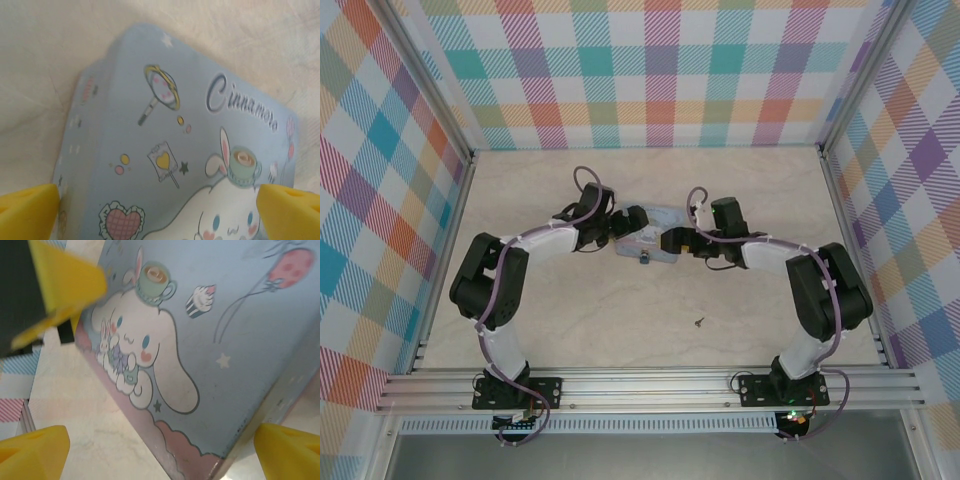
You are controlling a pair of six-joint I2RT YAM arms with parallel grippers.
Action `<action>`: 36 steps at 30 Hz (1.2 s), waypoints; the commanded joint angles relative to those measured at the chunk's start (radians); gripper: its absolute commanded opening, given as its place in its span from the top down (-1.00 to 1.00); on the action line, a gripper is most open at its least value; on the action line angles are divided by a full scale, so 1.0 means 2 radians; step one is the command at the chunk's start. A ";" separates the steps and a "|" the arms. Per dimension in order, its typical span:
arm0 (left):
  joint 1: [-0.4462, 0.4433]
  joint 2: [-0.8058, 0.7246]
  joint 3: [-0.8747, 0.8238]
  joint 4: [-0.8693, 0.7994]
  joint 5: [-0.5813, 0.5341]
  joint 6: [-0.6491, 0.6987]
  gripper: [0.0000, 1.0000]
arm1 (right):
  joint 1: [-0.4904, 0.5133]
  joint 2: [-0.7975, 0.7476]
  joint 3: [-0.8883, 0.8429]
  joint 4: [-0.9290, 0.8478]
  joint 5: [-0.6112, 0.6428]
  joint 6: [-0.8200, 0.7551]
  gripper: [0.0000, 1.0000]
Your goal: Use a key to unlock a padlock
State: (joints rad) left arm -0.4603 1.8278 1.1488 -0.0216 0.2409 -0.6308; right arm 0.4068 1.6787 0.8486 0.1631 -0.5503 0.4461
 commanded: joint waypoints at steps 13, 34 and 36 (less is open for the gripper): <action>0.034 -0.080 -0.021 0.003 -0.044 0.053 -1.00 | 0.021 -0.120 -0.027 -0.195 0.097 0.013 -0.90; 0.036 -0.216 -0.104 0.004 -0.076 0.100 -1.00 | 0.119 -0.146 -0.049 -0.455 0.176 0.149 -0.10; 0.037 -0.219 -0.107 0.007 -0.074 0.099 -1.00 | 0.129 -0.134 -0.039 -0.455 0.189 0.151 -0.07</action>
State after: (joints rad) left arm -0.3958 1.4246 0.9447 -0.0238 0.1017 -0.4541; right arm 0.6411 1.3865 0.7258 -0.7067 -0.2195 0.7055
